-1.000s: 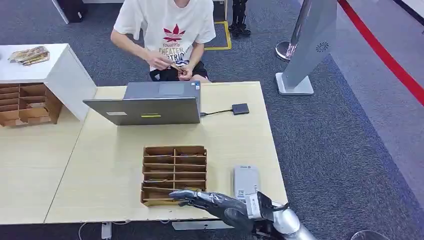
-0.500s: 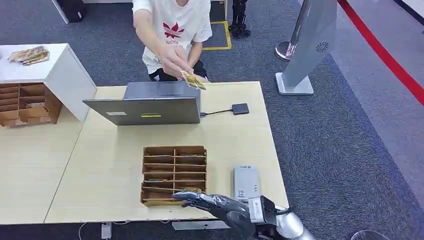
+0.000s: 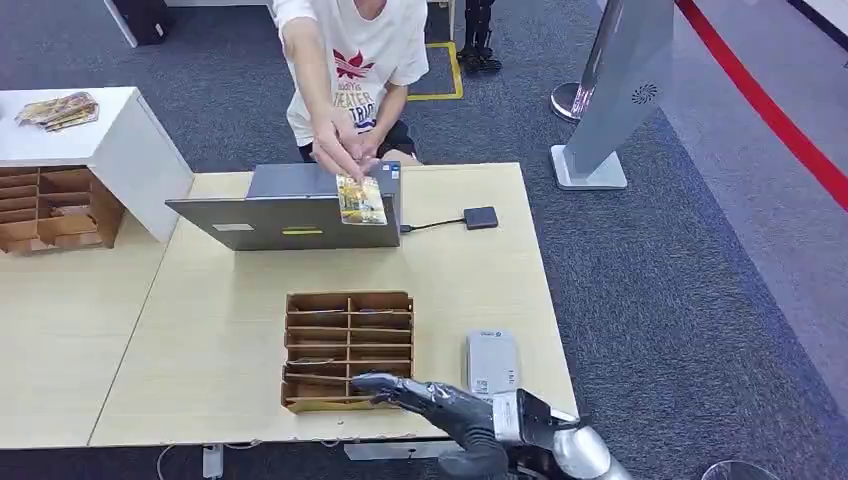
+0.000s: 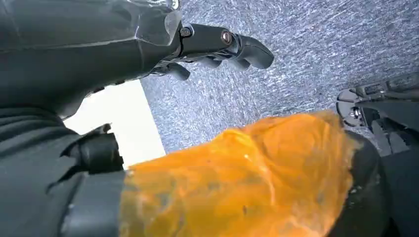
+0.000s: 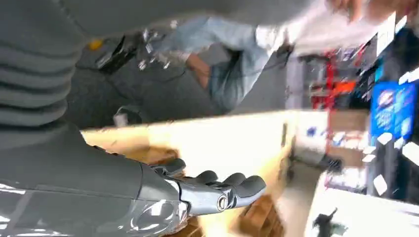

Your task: Pass the card to the sensor for recognition and then transmit it.

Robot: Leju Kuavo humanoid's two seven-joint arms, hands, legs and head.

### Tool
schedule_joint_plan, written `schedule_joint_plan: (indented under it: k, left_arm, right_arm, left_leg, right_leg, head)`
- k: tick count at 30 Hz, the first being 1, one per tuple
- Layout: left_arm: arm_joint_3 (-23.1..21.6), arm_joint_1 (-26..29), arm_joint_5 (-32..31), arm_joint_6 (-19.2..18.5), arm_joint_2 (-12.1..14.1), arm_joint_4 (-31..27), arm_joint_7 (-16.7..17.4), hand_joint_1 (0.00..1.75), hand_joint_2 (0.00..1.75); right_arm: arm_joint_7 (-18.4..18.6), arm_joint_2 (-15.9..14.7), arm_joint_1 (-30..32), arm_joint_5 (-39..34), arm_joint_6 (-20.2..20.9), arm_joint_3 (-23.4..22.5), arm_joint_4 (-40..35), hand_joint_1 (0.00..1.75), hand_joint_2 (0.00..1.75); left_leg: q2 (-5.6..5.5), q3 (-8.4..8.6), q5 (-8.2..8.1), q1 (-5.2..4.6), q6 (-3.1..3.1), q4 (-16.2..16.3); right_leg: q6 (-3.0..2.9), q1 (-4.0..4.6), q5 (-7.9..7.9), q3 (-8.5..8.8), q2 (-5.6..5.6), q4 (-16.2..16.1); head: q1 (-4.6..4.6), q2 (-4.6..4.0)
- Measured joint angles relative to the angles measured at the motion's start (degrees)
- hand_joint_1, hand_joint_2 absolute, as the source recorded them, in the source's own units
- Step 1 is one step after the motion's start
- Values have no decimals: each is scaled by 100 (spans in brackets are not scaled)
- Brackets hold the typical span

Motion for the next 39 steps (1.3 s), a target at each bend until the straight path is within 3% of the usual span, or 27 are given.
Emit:
schedule_joint_plan:
  k: [3, 8, 16, 18, 22, 26, 34, 39]
  left_arm:
    - [46, 11, 55, 24, -13, 0, 83, 0, 0]
    - [140, 17, 133, 20, -66, 7, 167, 0, 0]
    - [177, 17, 136, 7, -105, 9, 197, 0, 0]
    - [203, 17, 129, -4, -111, 9, 221, 0, 0]
    - [232, 17, 133, 2, -140, 9, 256, 0, 0]
    - [241, 20, 175, 42, -175, 11, 265, 0, 0]
    - [243, 19, 203, 48, -203, 9, 306, 0, 0]
    - [254, 19, 173, 50, -230, 9, 317, 0, 0]
  right_arm:
    - [314, 72, -46, 299, -783, -59, -4, 0, 175]
    - [646, 293, -256, 1416, -2352, -77, -114, 0, 175]
    - [690, 507, -379, 1805, -2731, -62, -205, 0, 175]
    - [685, 536, -397, 2378, -3216, -46, -243, 0, 175]
    - [941, 726, -509, 4176, -4590, 83, -385, 0, 175]
    - [1148, 918, -584, 5294, -5426, 216, -422, 0, 175]
    - [1415, 1157, -676, 6235, -6033, 310, -323, 0, 175]
    - [1649, 1316, -889, 6724, -6146, 315, 9, 0, 175]
  left_leg:
    - [0, -1, 0, 0, 0, 0]
    - [1, 0, 1, 1, 0, 0]
    - [-1, -3, 0, 0, 0, 0]
    - [-1, -4, 0, 0, 0, 0]
    - [1, -2, 0, 0, 0, 0]
    - [-3, -3, 1, 1, -1, -1]
    - [-2, -4, 1, 1, 0, -2]
    - [-2, -3, 1, 0, 0, -1]
  right_leg:
    - [0, 0, 0, 0, 0, 0]
    - [0, 0, 0, 0, 1, 1]
    - [0, 1, 0, -1, -1, 0]
    - [0, 1, -1, -1, -1, 0]
    - [0, 0, 0, -2, 1, 0]
    - [0, 1, -1, -2, -2, 1]
    - [0, 1, -1, -2, 0, 1]
    - [0, 1, -1, -2, -1, 1]
  head:
    - [0, 0]
    - [0, 0]
    - [-2, 0]
    - [-2, 0]
    - [-2, 0]
    - [-2, 0]
    - [0, 0]
    - [0, 0]
